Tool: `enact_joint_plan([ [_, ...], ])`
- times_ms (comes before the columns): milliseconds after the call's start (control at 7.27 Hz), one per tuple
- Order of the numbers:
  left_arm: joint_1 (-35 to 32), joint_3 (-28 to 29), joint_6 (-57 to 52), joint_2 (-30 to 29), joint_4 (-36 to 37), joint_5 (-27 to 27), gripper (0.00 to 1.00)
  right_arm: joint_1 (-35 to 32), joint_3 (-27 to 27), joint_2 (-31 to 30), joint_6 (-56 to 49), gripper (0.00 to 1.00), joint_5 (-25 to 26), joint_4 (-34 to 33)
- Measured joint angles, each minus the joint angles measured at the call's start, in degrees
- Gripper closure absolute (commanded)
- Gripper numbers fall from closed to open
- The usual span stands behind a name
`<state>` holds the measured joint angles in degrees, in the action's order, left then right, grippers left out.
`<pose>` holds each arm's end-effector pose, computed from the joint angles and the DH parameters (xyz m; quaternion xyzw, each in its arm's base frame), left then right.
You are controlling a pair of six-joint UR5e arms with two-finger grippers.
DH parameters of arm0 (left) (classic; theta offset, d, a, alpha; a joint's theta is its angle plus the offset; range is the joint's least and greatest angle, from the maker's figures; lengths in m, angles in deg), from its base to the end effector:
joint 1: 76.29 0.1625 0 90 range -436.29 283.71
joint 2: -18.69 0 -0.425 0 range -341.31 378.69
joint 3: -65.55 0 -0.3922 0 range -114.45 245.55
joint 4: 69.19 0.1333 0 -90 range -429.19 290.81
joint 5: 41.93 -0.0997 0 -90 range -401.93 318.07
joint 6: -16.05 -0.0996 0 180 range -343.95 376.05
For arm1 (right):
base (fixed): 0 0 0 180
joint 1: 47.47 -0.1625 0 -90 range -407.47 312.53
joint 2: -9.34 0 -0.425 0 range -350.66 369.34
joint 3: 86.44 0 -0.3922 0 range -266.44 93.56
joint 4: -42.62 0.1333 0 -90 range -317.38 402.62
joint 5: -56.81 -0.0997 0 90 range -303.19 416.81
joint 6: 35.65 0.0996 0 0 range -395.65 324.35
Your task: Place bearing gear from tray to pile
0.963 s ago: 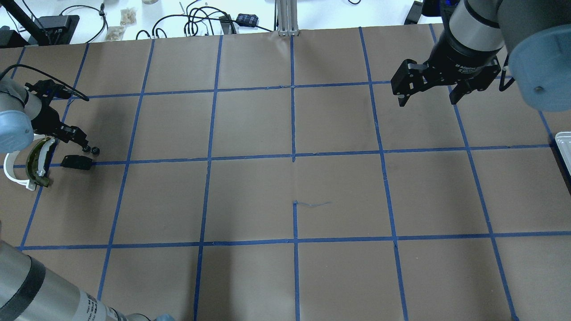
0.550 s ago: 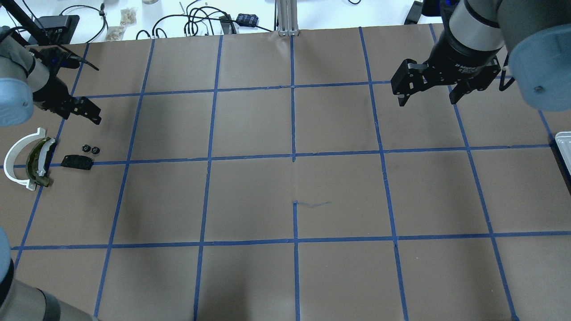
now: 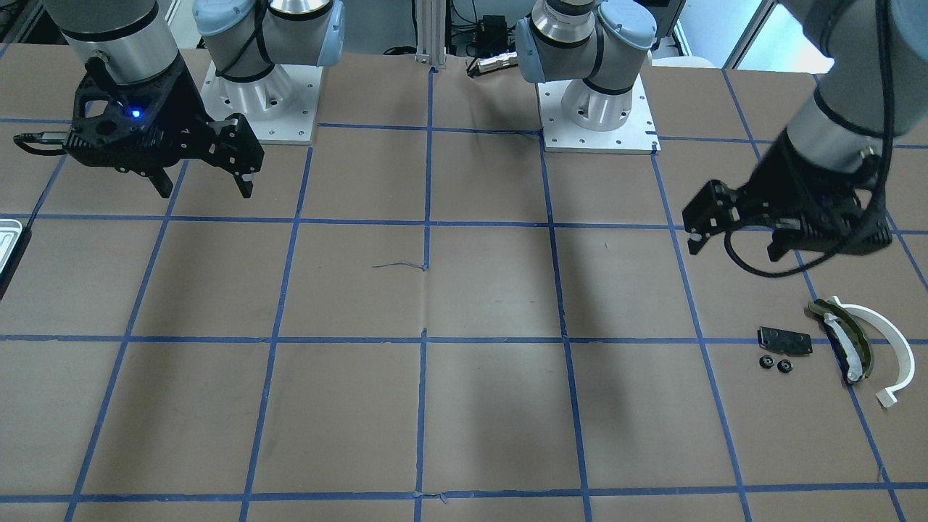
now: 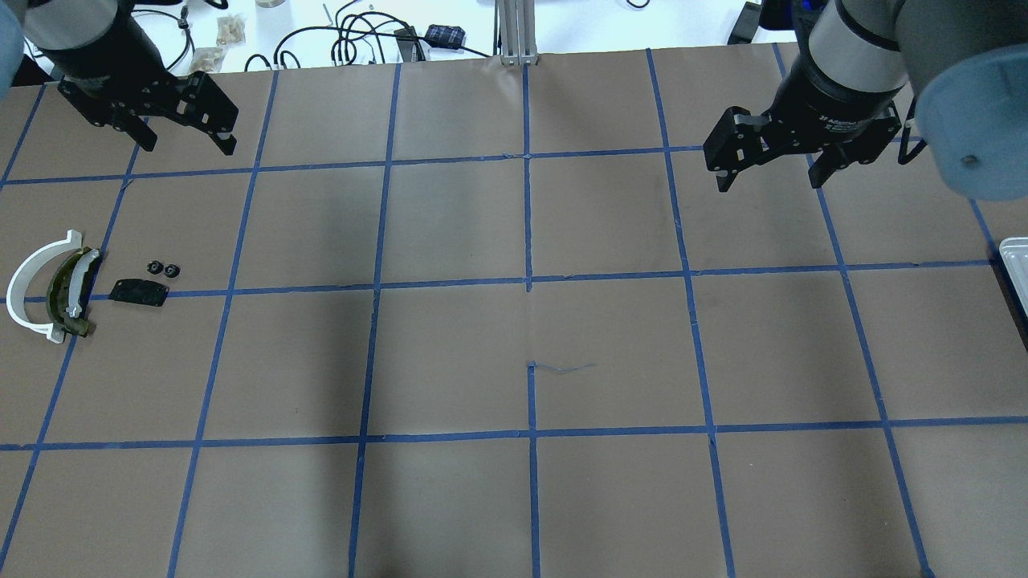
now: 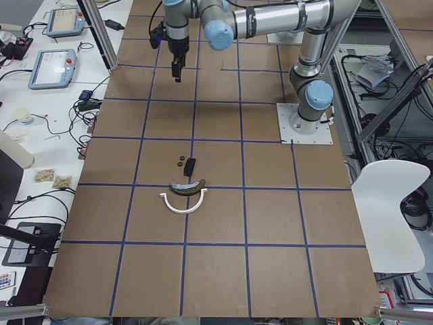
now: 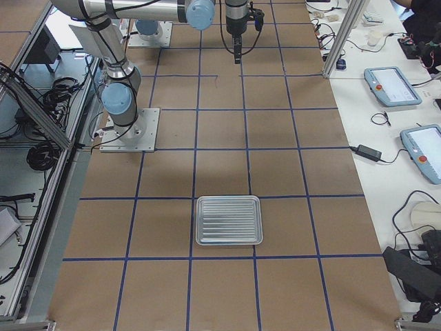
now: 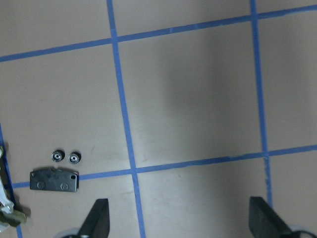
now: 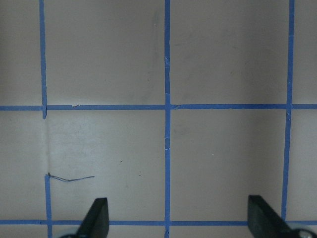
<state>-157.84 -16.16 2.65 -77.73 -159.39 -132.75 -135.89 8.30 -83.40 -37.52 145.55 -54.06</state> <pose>-0.0508 -0.5556 0.5010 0.0431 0.9989 -0.0130 0.0098 0.1222 -0.4827 0.4822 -0.0030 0.9991 -0.0411 0.0098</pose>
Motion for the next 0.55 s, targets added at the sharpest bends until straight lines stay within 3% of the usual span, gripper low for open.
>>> enact_joint_plan([
  [275,-7.9,-2.0,9.8,3.5,-4.0,0.0,0.00,0.0,0.0,0.0,0.0,0.00,0.0,0.0],
  [550,-8.4,-6.8,12.3,6.1,-0.7,0.6,0.00,0.0,0.0,0.0,0.0,0.00,0.0,0.0],
])
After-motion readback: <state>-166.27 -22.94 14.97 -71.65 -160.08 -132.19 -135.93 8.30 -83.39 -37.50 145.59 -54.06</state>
